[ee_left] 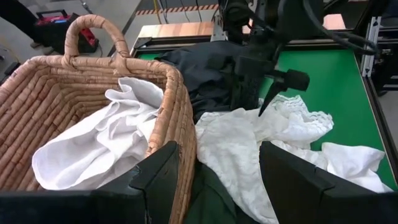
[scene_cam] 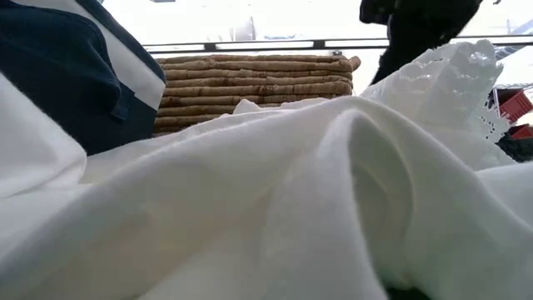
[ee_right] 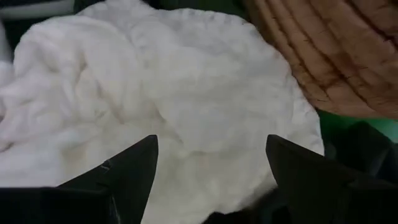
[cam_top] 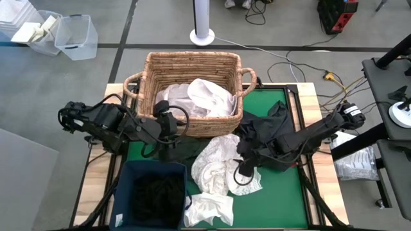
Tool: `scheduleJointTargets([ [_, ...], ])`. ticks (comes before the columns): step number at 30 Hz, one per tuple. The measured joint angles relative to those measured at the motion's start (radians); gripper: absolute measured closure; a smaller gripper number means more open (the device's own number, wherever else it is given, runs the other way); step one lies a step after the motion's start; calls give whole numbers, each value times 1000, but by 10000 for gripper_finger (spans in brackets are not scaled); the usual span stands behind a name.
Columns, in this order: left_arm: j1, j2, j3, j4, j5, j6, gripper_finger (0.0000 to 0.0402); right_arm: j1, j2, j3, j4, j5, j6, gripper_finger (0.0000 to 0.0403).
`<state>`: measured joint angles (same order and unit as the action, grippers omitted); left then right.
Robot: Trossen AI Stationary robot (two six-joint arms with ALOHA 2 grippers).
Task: Sort clothes
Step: Put the white dress into the laundry basket
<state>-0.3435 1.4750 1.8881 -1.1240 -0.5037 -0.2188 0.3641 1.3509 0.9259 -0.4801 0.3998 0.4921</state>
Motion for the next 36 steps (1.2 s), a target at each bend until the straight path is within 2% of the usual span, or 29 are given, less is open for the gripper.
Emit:
scheduleJointTargets([
  [9, 0, 0, -1, 8, 0, -2, 201, -48, 97, -14, 19, -6, -12, 110],
  [13, 0, 0, -1, 16, 0, -2, 201, -61, 158, -14, 66, -8, -14, 124],
  [18, 0, 0, -1, 17, -1, -2, 201, -64, 218, -14, 118, -39, -20, 193],
  [25, 0, 0, -2, 16, -1, 0, 201, -64, 250, -14, 127, -40, -15, 370],
  [30, 0, 0, -2, 14, -1, 0, 201, -64, 196, -14, 111, -42, 25, 388],
  [36, 0, 0, -2, 12, -1, 0, 201, -61, 38, -14, 111, -44, 59, 389],
])
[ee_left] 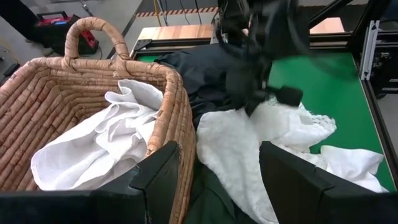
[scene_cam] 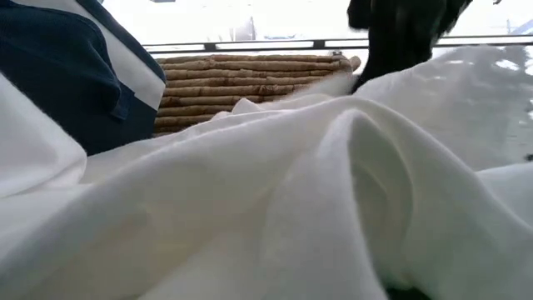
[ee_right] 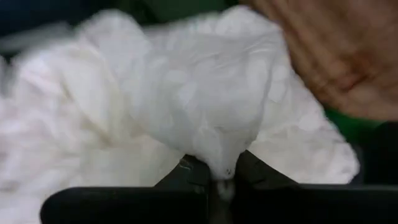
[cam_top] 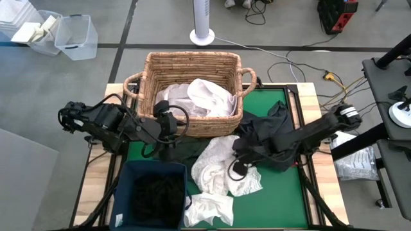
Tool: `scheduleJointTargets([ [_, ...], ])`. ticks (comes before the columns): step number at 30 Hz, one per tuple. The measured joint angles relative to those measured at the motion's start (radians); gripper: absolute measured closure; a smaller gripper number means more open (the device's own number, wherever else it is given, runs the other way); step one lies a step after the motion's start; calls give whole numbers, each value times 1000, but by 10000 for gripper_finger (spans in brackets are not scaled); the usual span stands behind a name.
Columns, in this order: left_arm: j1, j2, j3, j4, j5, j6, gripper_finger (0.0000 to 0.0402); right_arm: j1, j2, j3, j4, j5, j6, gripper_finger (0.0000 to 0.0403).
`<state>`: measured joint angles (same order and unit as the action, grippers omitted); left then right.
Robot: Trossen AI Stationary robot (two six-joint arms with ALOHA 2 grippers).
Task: Sort clothes
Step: Put the white dress into the laundry basket
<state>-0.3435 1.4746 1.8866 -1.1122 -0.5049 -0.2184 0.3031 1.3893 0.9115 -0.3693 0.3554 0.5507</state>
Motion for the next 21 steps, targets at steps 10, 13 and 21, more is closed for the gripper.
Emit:
scheduleJointTargets([
  [10, 0, 0, 0, -4, -9, 28, 201, 0, -284, 0, 80, 1, 33, 390],
  [13, 0, 0, 0, -3, -19, 38, 201, 0, -341, 1, 165, 1, 0, 390],
  [21, 0, -2, 0, -3, -164, 53, 201, 0, -358, 197, 139, 4, -200, 390],
])
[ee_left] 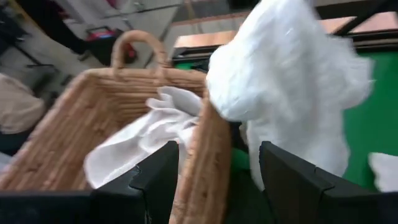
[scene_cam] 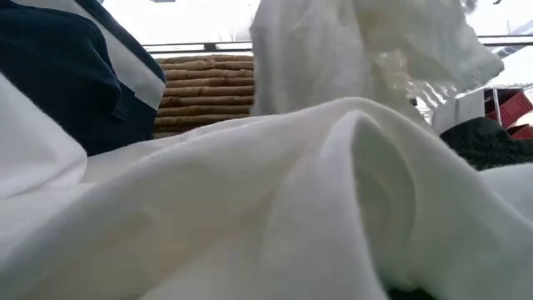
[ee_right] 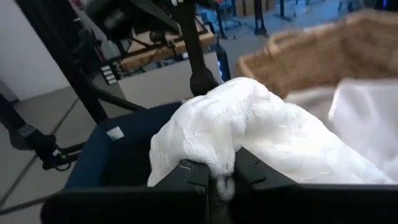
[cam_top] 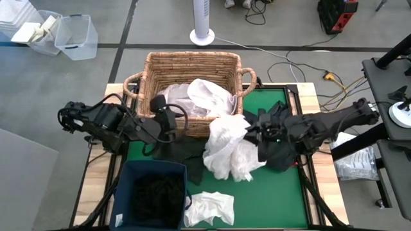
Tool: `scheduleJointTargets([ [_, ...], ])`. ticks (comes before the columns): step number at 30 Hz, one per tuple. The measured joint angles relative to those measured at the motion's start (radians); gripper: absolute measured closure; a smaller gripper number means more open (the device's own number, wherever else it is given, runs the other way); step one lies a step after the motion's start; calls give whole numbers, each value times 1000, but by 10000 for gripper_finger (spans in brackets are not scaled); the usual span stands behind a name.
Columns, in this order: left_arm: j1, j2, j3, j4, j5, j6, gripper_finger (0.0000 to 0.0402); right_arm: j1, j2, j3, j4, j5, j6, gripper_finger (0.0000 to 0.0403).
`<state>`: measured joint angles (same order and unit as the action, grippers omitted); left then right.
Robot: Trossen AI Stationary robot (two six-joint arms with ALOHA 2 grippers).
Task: Sort clothes
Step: Put the white dress into the laundry basket
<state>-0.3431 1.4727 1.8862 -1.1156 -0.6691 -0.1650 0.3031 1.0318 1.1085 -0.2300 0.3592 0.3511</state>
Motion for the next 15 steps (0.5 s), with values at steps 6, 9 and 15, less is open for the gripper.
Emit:
scheduleJointTargets([
  [6, 0, -20, 0, 9, -75, 0, 201, -1, 83, 251, -215, 0, -100, 390],
  [9, 0, -38, 0, 25, -83, 0, 201, -3, 124, 364, -281, 0, -142, 390],
  [15, 0, -75, 0, 58, -84, 0, 201, -3, 190, 541, -319, 0, -231, 390],
])
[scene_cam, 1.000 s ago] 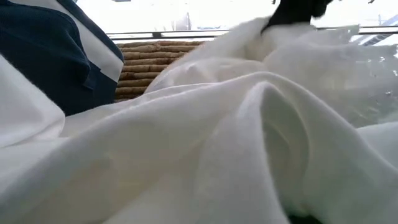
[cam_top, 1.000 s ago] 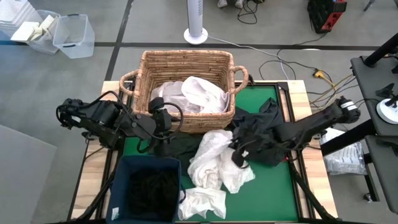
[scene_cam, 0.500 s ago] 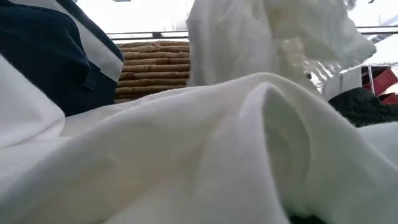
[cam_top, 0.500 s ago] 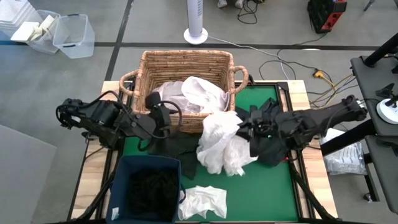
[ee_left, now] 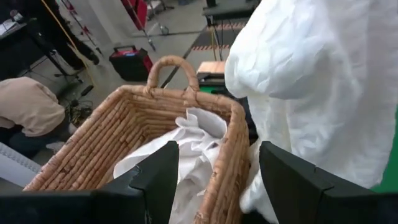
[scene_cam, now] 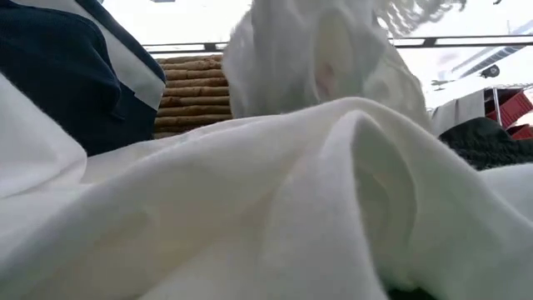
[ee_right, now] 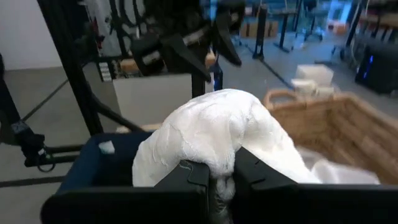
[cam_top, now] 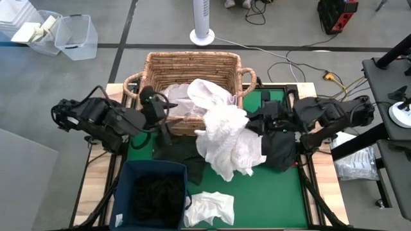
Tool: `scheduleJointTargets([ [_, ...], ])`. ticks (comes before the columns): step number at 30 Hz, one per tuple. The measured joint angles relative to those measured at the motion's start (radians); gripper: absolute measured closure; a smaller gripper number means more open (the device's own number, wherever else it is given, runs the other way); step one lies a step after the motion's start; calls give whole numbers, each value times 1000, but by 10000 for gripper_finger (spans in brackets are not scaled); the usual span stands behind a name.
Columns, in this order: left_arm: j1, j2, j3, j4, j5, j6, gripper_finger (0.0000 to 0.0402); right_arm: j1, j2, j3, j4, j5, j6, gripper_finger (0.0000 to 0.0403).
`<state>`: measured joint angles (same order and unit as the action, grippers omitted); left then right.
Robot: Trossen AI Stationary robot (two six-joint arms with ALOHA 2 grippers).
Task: Sort clothes
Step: Put the white dress into the laundry basket
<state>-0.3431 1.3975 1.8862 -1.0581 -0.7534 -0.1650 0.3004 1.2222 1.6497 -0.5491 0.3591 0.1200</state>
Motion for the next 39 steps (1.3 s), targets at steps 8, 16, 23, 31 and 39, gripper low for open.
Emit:
scheduleJointTargets([
  [8, 0, -40, 0, 45, -45, 30, 201, 0, 56, 182, 6, -31, -113, 390],
  [16, 0, -72, 0, 47, -135, 42, 201, -37, 140, 392, 8, -129, -198, 390],
  [23, 0, -103, 0, 47, -216, 52, 201, -120, 229, 569, 6, -294, -218, 390],
  [31, 0, -125, 0, 46, -257, 61, 201, -238, 303, 697, 54, -438, -198, 390],
  [39, 0, -163, 0, -5, -260, 133, 201, -357, 357, 702, 208, -439, -199, 390],
])
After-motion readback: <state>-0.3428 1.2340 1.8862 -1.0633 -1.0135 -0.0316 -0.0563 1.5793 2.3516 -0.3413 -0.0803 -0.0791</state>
